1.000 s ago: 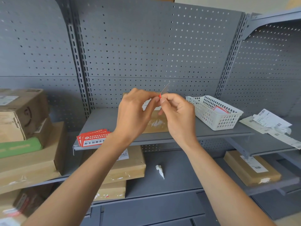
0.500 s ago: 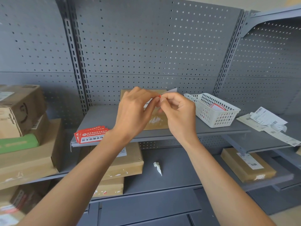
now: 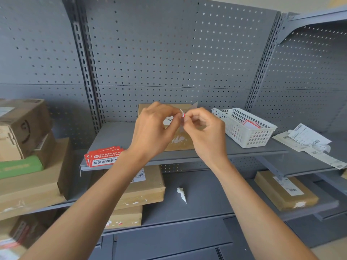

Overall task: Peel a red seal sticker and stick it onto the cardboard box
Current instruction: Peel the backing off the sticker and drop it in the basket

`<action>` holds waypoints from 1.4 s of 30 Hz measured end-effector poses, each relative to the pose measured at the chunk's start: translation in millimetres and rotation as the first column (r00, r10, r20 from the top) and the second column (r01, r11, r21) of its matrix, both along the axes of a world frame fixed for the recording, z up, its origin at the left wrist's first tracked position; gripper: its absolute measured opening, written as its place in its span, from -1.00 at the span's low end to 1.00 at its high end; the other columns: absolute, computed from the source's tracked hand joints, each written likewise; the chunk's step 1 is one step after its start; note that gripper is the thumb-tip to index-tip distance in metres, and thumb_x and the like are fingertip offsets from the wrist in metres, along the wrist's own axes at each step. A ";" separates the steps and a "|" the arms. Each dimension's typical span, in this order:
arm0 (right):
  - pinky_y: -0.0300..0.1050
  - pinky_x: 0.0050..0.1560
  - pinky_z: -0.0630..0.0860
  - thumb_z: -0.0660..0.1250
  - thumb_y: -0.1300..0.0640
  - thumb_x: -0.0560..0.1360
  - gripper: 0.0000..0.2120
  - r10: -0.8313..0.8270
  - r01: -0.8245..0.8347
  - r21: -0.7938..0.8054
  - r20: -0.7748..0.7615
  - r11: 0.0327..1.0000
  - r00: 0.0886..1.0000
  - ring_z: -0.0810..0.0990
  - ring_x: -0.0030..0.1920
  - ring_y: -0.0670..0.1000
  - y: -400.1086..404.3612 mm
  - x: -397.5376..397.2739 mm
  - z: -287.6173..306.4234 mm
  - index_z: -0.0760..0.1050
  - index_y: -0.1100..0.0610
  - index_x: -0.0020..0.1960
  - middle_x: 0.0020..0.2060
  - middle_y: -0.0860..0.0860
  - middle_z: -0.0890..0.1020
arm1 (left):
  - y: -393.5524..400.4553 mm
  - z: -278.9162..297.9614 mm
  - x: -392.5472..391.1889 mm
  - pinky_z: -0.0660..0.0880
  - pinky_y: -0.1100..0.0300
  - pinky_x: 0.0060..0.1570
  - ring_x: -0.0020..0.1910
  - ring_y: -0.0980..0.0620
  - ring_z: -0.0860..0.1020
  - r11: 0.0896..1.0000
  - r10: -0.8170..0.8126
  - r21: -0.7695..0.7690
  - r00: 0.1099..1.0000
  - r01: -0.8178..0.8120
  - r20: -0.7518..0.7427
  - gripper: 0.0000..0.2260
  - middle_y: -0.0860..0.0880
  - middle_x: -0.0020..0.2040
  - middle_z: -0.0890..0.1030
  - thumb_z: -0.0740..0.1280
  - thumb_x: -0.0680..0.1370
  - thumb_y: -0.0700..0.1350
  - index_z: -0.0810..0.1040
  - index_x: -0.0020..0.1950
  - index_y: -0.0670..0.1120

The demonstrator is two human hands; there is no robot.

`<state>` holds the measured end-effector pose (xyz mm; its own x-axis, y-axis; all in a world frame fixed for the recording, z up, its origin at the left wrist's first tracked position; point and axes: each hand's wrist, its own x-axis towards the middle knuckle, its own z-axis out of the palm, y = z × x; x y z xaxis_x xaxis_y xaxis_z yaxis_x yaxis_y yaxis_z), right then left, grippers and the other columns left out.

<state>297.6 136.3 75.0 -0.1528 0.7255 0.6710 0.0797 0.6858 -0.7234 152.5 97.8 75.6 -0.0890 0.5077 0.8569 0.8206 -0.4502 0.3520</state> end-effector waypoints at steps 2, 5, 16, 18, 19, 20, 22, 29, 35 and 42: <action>-0.21 -0.14 0.57 0.39 0.33 0.48 -0.88 -0.008 0.008 -0.022 -0.009 1.000 1.000 0.64 -0.25 -0.02 1.0 0.4 -0.4 0.60 0.16 -0.19 -0.29 -0.03 0.66 | -1.0 2.6 0.2 0.51 0.11 -0.07 -0.12 0.14 0.57 1.000 -0.005 -0.026 0.998 0.007 0.062 -0.87 0.18 -0.17 0.64 0.37 0.59 -0.10 0.71 -0.08 -0.03; -0.07 -0.15 0.58 0.38 0.35 0.45 -0.83 -0.014 0.011 -0.072 -0.035 0.997 0.999 0.65 -0.23 0.15 4.5 2.6 -1.5 0.58 0.10 -0.20 -0.30 -0.04 0.64 | -0.6 6.5 -4.0 0.38 0.19 -0.16 -0.31 0.35 0.47 0.992 -0.002 -0.120 0.978 0.028 0.210 -0.85 0.23 -0.24 0.62 0.36 0.59 -0.12 0.69 -0.15 -0.01; -0.22 -0.15 0.56 0.33 0.37 0.48 -0.82 -0.053 0.033 -0.163 -0.125 0.986 0.991 0.63 -0.36 -0.05 22.5 27.2 -8.1 0.56 0.12 -0.17 -0.27 0.12 0.66 | 2.1 13.0 -31.7 0.46 0.44 -0.15 -0.19 0.26 0.63 0.982 -0.009 -0.137 0.766 0.126 0.643 -0.83 0.08 -0.20 0.72 0.33 0.58 -0.19 0.69 -0.13 -0.11; -0.19 -0.13 0.56 0.32 0.39 0.50 -0.79 -0.075 0.051 -0.179 -0.129 0.983 0.989 0.63 -0.35 -0.04 25.7 33.2 -10.2 0.56 0.11 -0.17 -0.29 0.07 0.66 | 5.0 10.9 -36.8 0.49 0.42 -0.13 -0.19 0.23 0.64 0.985 -0.005 -0.125 0.737 0.121 0.676 -0.83 0.10 -0.22 0.71 0.32 0.57 -0.19 0.69 -0.14 -0.10; -0.16 -0.13 0.56 0.32 0.38 0.51 -0.79 -0.084 0.059 -0.184 -0.132 0.981 0.988 0.63 -0.35 -0.03 27.2 36.0 -10.9 0.56 0.11 -0.17 -0.30 0.06 0.66 | 6.2 10.1 -38.4 0.50 0.41 -0.13 -0.18 0.21 0.64 0.986 -0.002 -0.122 0.728 0.118 0.686 -0.83 0.10 -0.23 0.71 0.32 0.57 -0.19 0.69 -0.15 -0.10; -0.12 -0.12 0.56 0.32 0.37 0.51 -0.80 -0.095 0.069 -0.188 -0.134 0.980 0.986 0.63 -0.35 -0.01 29.0 38.6 -11.8 0.56 0.11 -0.17 -0.30 0.07 0.66 | 7.8 9.4 -39.8 0.50 0.40 -0.15 -0.17 0.20 0.64 0.986 -0.001 -0.118 0.718 0.116 0.696 -0.83 0.09 -0.23 0.71 0.32 0.57 -0.19 0.69 -0.15 -0.10; -0.05 -0.09 0.56 0.31 0.36 0.50 -0.82 -0.113 0.085 -0.192 -0.138 0.978 0.984 0.63 -0.34 0.02 33.5 44.9 -13.1 0.57 0.12 -0.17 -0.30 0.07 0.66 | 11.1 8.6 -41.8 0.46 0.40 -0.19 -0.17 0.20 0.64 0.988 0.003 -0.111 0.696 0.110 0.719 -0.83 0.06 -0.21 0.72 0.31 0.56 -0.19 0.69 -0.14 -0.10; -0.17 -0.14 0.56 0.30 0.36 0.51 -0.79 -0.209 0.178 -0.203 -0.146 0.963 0.967 0.62 -0.37 -0.04 54.3 82.4 -10.6 0.58 0.09 -0.17 -0.31 0.06 0.66 | 20.2 9.8 -39.6 0.43 0.40 -0.21 -0.22 0.23 0.61 0.994 -0.008 -0.070 0.666 0.090 0.746 -0.81 0.04 -0.19 0.72 0.31 0.56 -0.22 0.68 -0.17 -0.08; -0.18 -0.18 0.58 0.30 0.31 0.52 -0.87 -0.361 0.339 -0.185 -0.097 0.922 0.928 0.64 -0.26 0.04 84.9 133.5 3.7 0.61 0.16 -0.07 -0.22 0.17 0.69 | 35.2 14.3 -13.1 0.41 0.47 -0.22 -0.25 0.34 0.58 0.992 -0.019 -0.072 0.684 0.104 0.729 -0.82 0.10 -0.22 0.69 0.31 0.56 -0.20 0.68 -0.17 -0.09; -0.34 -0.11 0.50 0.33 0.25 0.53 -0.87 -0.429 0.431 -0.226 0.062 0.873 0.901 0.58 -0.20 -0.26 113.9 185.0 13.8 0.66 0.13 -0.07 -0.18 -0.09 0.67 | 58.8 16.9 33.5 0.45 0.42 -0.18 -0.23 0.28 0.62 0.981 -0.053 -0.092 0.695 0.170 0.717 -0.79 0.15 -0.27 0.70 0.31 0.57 -0.21 0.66 -0.21 -0.03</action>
